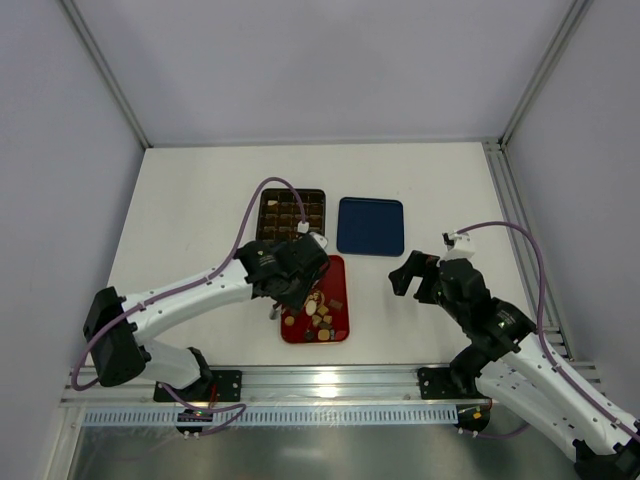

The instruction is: Pack the chocolate

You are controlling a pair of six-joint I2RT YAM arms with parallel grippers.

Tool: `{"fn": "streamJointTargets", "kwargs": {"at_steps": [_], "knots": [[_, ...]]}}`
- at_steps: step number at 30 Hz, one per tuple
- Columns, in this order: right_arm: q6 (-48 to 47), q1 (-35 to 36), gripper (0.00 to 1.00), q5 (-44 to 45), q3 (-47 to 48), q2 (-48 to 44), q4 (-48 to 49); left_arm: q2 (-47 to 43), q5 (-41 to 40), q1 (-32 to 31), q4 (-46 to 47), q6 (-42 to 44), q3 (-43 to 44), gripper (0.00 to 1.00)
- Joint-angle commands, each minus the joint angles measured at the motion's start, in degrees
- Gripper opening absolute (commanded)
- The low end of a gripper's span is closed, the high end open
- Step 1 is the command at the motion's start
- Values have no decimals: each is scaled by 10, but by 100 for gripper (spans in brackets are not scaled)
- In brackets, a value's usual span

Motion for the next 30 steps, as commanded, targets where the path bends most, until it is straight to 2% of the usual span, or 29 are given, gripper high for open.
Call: {"fn": "streamJointTargets", "kwargs": {"at_steps": [1, 16, 30], "knots": [[3, 1, 100, 9, 0, -3, 14, 2, -6, -4, 21, -4, -4, 38], [4, 2, 100, 10, -6, -3, 16, 3, 6, -6, 25, -5, -17, 39], [3, 2, 100, 10, -5, -3, 18, -1, 3, -6, 16, -4, 0, 31]]}}
